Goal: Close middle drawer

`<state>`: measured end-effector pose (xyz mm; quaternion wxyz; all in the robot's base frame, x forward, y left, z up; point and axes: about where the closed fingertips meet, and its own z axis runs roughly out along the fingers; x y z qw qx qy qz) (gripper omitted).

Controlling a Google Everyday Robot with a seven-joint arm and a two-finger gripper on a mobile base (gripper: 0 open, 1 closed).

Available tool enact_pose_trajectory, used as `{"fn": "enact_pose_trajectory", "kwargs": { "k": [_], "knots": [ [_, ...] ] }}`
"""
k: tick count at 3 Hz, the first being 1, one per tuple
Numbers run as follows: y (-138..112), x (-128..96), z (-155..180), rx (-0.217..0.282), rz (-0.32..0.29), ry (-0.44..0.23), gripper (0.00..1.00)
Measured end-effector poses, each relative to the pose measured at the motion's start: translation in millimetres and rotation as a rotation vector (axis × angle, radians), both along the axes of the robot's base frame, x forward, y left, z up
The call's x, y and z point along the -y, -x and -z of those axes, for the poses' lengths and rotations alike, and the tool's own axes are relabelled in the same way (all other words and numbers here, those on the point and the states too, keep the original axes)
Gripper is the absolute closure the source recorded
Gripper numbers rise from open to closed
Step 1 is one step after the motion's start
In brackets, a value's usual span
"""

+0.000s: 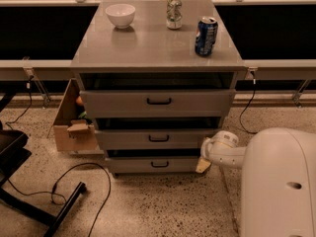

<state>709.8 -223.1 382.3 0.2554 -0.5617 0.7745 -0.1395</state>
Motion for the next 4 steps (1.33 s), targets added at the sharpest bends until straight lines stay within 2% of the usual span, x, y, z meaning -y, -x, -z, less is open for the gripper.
{"fn": "enact_pose_trajectory", "kwargs": {
  "k": [1,2,3,4],
  "knots": [
    [0.0,0.0,0.0,0.000,0.000,0.000,0.19],
    [0.0,0.0,0.0,0.000,0.000,0.000,0.42],
    [20.1,5.3,-16.4,-0.002,-0.029,0.040,0.73],
    [66.9,20.2,-62.2,-0.020,-0.067,0.153,0.96]
  ]
}}
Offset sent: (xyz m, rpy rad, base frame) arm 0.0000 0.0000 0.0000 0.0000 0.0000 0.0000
